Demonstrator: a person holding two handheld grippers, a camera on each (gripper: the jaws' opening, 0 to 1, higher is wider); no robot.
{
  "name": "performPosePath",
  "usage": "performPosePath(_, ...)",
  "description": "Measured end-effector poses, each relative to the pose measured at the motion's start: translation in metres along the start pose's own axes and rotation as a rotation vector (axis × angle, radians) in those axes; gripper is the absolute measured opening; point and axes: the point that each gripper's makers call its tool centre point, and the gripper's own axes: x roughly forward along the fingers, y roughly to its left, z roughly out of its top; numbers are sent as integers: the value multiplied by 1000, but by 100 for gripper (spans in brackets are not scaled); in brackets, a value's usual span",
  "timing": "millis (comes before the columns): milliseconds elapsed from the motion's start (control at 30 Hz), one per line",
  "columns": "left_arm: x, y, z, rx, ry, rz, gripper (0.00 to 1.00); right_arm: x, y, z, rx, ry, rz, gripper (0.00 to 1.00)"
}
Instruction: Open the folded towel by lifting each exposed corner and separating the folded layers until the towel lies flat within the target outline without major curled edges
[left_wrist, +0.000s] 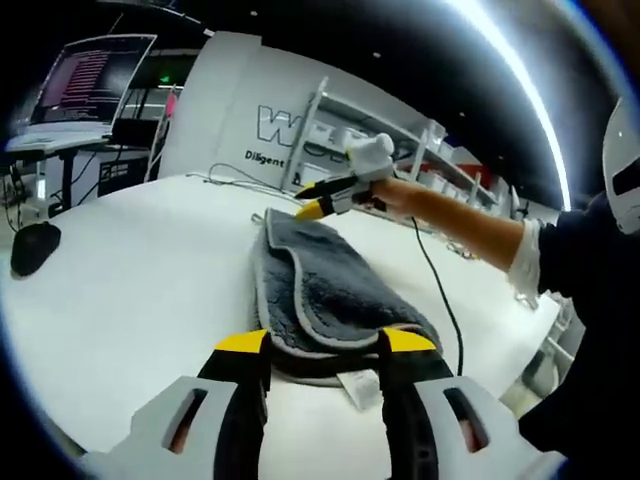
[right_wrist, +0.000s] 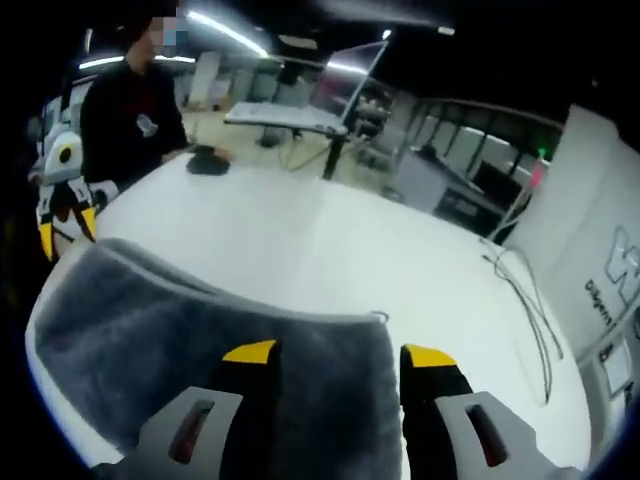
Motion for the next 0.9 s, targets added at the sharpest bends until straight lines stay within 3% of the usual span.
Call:
performPosePath(400, 3, 5, -1, -49, -10, -7, 38, 22, -9, -7, 25, 34, 27, 45)
performPosePath(500, 6, 5, -1, -61, -7, -18, 37, 27, -10, -5, 52, 28, 36, 44)
performPosePath(667, 8, 3, -2, -60, 3, -40, 35, 40, -17, -2, 176, -10, 71, 44)
performPosePath(900, 7, 1, -1, -61, 0, -72, 35, 52, -21, -10, 234, -5, 100, 43)
